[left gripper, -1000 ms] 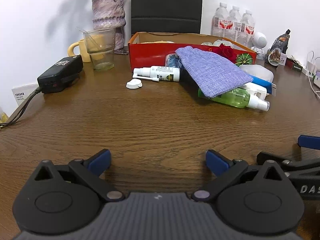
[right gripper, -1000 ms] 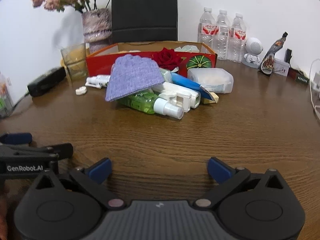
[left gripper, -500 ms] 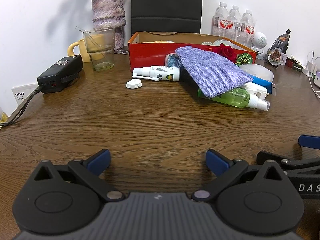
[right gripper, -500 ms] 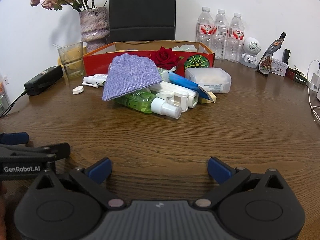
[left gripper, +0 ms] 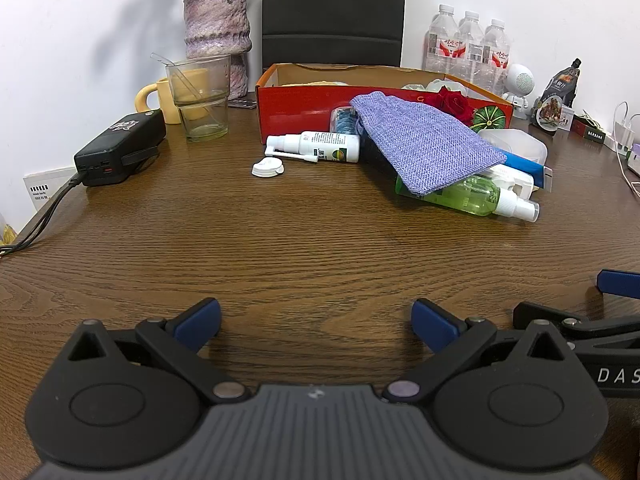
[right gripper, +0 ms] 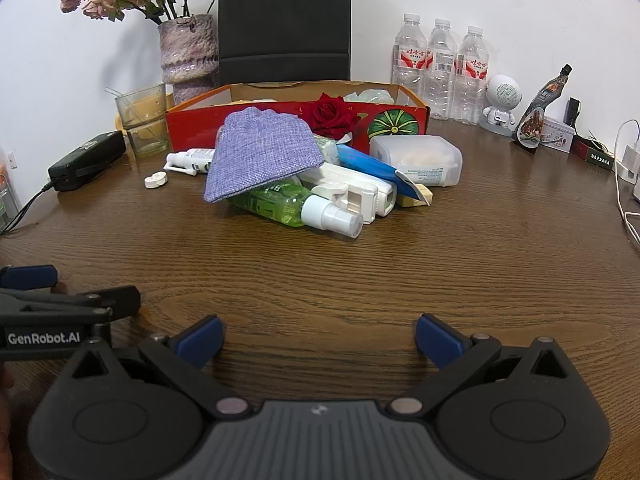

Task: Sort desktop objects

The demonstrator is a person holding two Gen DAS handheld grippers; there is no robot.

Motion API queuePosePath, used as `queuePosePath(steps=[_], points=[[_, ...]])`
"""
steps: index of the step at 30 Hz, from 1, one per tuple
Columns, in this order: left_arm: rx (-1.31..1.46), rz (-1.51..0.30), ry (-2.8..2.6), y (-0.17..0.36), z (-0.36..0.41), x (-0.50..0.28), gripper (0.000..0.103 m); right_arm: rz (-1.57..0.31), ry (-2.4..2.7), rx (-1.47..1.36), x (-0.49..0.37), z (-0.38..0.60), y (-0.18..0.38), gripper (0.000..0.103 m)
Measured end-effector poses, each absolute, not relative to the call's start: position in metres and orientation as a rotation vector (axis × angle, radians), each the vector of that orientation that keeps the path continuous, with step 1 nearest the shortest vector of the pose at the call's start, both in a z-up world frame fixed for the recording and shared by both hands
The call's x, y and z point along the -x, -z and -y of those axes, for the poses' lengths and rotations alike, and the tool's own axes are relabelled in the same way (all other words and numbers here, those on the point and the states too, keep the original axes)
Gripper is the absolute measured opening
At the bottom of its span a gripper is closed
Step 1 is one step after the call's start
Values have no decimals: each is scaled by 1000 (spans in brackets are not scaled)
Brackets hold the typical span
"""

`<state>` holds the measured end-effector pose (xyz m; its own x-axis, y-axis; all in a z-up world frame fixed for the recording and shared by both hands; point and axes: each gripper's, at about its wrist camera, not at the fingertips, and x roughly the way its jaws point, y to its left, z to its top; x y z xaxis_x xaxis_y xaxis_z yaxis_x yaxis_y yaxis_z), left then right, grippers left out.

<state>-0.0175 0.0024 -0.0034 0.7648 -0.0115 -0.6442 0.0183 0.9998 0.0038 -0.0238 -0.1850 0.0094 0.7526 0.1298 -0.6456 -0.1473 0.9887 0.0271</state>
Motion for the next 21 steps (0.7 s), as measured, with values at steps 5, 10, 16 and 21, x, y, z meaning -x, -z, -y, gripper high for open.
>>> queuePosePath(steps=[5,10,16,21], points=[[-10,-700,16,3,-2,17,103,-703,-150,26,24,185,-9,103],[-10,-700,16,3,-2,17,103,-703,-146,24,24,185,-9,103],[-10,-701,16,3,-2,17,103,-703,-143,25,24,185,-9,103],[-11,-701,16,3,-2,18,103,-703,-141,25,23,185,-9,103]])
